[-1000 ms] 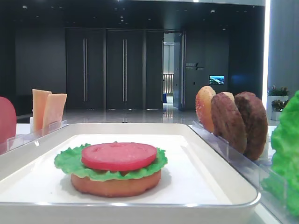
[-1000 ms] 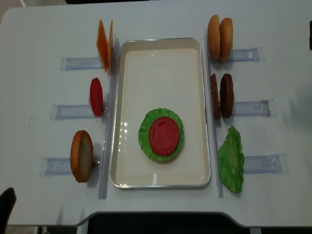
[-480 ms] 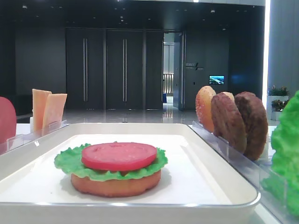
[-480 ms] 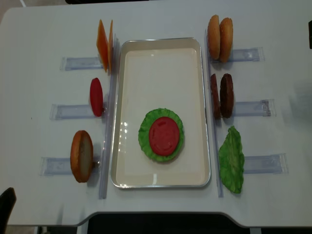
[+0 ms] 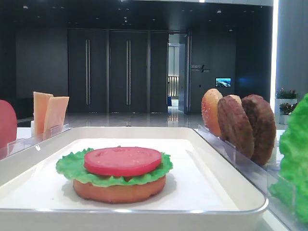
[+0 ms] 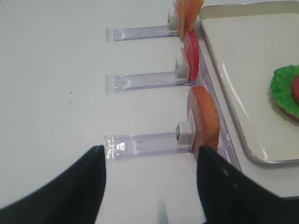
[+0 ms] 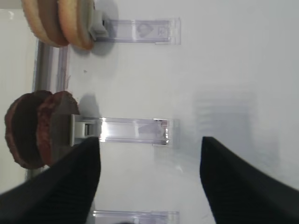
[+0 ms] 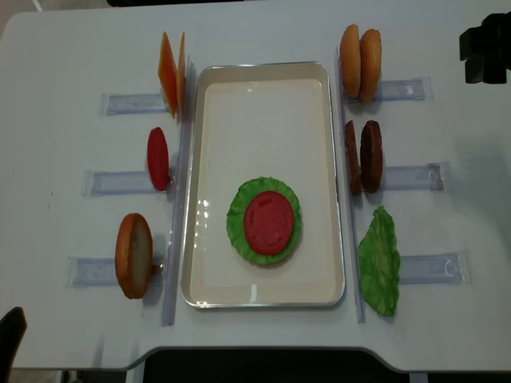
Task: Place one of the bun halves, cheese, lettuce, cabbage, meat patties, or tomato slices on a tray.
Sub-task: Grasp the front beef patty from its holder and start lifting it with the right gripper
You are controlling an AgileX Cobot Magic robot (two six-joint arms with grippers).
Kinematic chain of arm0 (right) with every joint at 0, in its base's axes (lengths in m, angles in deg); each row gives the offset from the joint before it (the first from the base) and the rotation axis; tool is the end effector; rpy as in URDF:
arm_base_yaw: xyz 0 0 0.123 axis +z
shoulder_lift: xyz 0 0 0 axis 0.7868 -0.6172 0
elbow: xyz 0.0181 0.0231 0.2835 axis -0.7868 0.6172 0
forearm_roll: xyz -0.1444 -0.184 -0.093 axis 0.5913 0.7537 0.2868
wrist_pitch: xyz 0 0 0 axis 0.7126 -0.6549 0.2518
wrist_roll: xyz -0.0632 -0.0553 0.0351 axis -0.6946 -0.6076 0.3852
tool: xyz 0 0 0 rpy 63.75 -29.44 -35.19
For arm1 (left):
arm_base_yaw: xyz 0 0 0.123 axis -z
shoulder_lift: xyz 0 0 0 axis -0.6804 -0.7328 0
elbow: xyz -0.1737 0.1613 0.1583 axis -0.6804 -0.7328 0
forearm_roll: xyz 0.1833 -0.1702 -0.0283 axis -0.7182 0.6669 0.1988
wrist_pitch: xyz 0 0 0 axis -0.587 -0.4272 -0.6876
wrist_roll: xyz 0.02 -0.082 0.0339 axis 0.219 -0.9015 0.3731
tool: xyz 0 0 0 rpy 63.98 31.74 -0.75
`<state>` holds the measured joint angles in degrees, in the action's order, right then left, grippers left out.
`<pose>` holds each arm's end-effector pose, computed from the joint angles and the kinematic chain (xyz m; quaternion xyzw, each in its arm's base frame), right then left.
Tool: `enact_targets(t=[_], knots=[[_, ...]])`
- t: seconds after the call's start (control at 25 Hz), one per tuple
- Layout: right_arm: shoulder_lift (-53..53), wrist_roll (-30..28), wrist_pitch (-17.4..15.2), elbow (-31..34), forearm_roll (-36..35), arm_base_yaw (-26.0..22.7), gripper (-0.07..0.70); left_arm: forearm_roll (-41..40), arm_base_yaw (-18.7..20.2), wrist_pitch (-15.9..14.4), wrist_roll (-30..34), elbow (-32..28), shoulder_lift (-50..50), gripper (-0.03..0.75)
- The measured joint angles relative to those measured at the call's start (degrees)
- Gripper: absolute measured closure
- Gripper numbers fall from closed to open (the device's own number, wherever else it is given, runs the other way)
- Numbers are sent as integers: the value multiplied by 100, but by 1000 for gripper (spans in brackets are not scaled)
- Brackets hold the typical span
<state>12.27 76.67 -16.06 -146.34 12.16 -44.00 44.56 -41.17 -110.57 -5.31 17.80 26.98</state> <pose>0.2605 0.0403 0.3277 -0.0324 0.9683 0.0487 0.2427 -0.0072 0.0002 0.2665 0.0305 0.8674 0.0026 0.4967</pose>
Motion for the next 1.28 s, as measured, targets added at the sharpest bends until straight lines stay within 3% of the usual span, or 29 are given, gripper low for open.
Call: enact_targets(t=[0.32, 0.48, 0.76, 1.28], knots=[[-78, 848, -119, -144, 87, 762, 191, 0, 0, 0, 0, 0, 0, 244], [-429, 1133, -361, -514, 126, 1219, 191, 0, 0, 0, 0, 0, 0, 244], [-1026, 1491, -441, -854, 258, 1937, 191, 0, 0, 0, 0, 0, 0, 244], [-1687, 1730, -246, -923, 244, 2331, 192, 0, 0, 0, 0, 0, 0, 244]])
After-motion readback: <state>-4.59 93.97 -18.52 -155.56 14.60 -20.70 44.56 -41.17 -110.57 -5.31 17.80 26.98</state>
